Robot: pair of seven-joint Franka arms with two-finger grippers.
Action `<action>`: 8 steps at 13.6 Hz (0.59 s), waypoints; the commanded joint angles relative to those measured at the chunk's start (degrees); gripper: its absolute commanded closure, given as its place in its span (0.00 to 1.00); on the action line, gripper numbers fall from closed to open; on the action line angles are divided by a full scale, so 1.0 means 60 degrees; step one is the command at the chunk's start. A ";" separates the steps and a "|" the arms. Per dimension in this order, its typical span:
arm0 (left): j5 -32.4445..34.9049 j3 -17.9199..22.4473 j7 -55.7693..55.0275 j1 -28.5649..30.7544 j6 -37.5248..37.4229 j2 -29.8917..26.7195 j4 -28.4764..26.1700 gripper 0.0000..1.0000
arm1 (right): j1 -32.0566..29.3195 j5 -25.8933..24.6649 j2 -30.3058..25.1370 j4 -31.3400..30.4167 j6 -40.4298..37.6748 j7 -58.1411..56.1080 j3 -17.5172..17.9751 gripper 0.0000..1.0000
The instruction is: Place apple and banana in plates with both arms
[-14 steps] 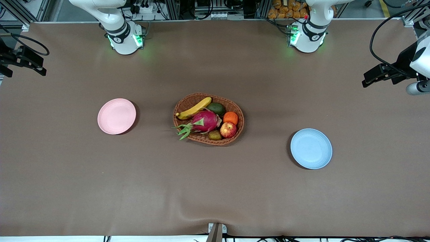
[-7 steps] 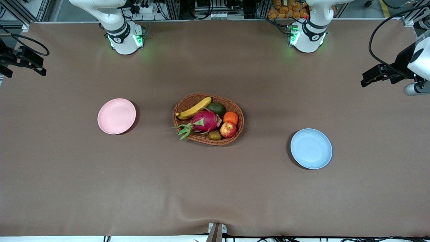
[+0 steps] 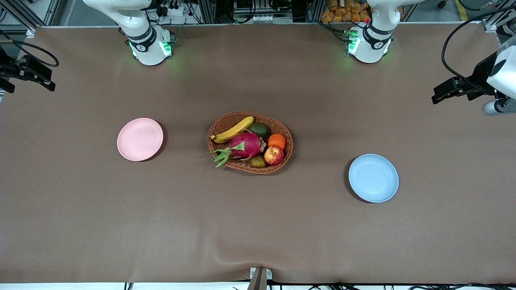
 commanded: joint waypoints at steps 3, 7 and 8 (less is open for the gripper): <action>-0.0003 -0.0093 -0.0097 -0.0034 -0.0059 0.0269 0.0089 0.00 | 0.0047 -0.0053 -0.0218 -0.0180 0.0061 0.0002 -0.0012 0.00; -0.0047 -0.0342 -0.0388 -0.0034 0.0232 0.0415 -0.0115 0.00 | 0.0017 -0.0053 -0.0218 -0.0180 0.0046 0.0002 -0.0012 0.00; -0.0062 -0.0429 -0.0564 -0.0034 0.0364 0.0415 -0.0290 0.00 | 0.0017 -0.0053 -0.0218 -0.0180 0.0032 0.0002 -0.0012 0.00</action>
